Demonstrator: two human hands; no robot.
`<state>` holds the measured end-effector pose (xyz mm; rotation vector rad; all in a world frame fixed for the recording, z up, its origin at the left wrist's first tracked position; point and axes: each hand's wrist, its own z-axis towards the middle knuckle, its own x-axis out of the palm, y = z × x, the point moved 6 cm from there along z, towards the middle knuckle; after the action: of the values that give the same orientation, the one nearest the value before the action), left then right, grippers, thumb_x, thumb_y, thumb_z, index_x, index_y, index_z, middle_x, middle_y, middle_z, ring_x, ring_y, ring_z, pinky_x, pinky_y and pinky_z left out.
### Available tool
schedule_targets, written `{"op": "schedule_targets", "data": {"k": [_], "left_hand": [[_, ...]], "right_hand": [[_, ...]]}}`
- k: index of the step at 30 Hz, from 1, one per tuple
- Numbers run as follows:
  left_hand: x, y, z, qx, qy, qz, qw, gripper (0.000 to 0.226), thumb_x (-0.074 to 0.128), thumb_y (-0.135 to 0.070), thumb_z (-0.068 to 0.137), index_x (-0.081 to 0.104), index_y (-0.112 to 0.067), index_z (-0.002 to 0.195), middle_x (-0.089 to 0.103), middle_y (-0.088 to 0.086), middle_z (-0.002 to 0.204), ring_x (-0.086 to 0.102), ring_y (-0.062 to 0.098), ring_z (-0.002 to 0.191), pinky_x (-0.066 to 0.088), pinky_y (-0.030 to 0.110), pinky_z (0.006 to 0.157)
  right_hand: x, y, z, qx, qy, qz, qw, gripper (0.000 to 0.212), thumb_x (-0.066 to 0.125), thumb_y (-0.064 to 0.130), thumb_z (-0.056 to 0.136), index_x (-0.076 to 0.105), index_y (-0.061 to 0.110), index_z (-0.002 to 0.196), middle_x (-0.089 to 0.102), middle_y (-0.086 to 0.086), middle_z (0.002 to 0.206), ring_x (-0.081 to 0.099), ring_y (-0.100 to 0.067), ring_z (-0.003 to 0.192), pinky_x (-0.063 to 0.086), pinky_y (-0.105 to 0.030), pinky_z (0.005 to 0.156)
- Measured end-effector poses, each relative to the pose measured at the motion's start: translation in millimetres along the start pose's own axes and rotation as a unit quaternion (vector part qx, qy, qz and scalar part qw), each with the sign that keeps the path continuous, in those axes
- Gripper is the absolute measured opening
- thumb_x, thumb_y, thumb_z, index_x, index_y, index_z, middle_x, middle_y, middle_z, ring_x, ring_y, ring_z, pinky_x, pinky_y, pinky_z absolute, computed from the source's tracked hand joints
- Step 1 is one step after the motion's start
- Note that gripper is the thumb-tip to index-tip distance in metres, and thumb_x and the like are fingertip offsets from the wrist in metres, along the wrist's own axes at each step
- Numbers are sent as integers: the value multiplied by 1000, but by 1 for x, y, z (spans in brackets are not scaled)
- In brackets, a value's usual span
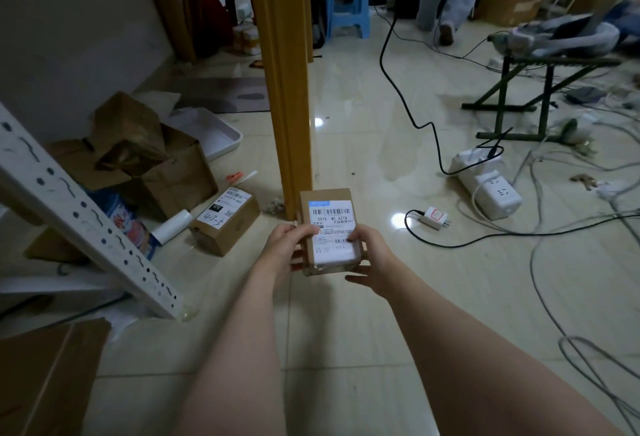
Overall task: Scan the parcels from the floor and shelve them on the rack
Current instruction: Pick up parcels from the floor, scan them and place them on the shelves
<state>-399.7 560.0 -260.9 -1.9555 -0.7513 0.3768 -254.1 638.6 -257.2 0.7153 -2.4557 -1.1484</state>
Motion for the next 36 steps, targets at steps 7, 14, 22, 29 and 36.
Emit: {"op": "schedule_targets", "data": {"k": [7,14,22,29,36], "left_hand": [[1,-13,0,18,-13,-21,1000,52,81,-31,74,67,-8,119,76,10,108,71,31,103,60,45,81],[-8,-34,-40,63,-71,-62,994,26,74,-22,88,66,-23,113,75,-3,105,71,16,94,61,35,75],[13,-102,-123,-12,-102,-65,993,44,77,-23,85,63,-13,125,78,1,100,76,19,91,61,42,82],[71,-236,-202,-80,-63,-56,993,47,81,-18,80,64,-9,123,77,7,107,74,26,97,60,50,88],[117,-362,-267,-92,-64,-57,992,36,74,-10,83,68,-8,119,76,10,107,73,29,98,62,43,76]], "right_hand": [[5,10,-3,-36,-26,37,998,8,56,26,87,61,26,92,63,0,95,57,-22,92,44,-43,100],[15,21,-19,-60,13,132,989,15,56,29,90,68,22,96,70,-8,114,67,-30,106,52,-49,100],[-3,97,-104,-29,37,135,990,12,58,30,76,66,20,78,69,0,90,67,-22,87,54,-40,89],[-47,228,-213,-19,-19,133,991,10,54,24,81,61,17,83,63,-5,93,65,-23,87,53,-33,74],[-67,339,-297,14,5,147,989,22,52,26,75,66,12,86,65,-3,85,63,-22,84,52,-32,74]]}}
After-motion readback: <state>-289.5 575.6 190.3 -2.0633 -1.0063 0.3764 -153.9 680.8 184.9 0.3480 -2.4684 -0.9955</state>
